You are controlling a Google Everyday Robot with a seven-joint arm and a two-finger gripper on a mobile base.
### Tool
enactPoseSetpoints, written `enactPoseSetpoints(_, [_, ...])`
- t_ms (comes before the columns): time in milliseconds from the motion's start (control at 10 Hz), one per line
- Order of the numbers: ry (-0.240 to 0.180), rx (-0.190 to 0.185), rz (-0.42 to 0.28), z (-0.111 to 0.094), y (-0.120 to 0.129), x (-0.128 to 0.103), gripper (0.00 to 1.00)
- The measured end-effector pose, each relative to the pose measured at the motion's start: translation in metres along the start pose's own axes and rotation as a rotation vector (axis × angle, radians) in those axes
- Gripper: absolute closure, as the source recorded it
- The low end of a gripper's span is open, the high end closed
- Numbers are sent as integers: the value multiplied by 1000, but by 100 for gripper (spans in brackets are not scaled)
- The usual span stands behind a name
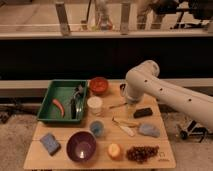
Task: Place brush in red bowl
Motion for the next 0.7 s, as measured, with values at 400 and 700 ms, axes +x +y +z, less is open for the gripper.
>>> enactPoseSetpoints(400, [-18, 10, -28, 11, -12, -22, 20])
enactPoseSetpoints(700, [-31, 23, -101, 21, -26, -54, 20])
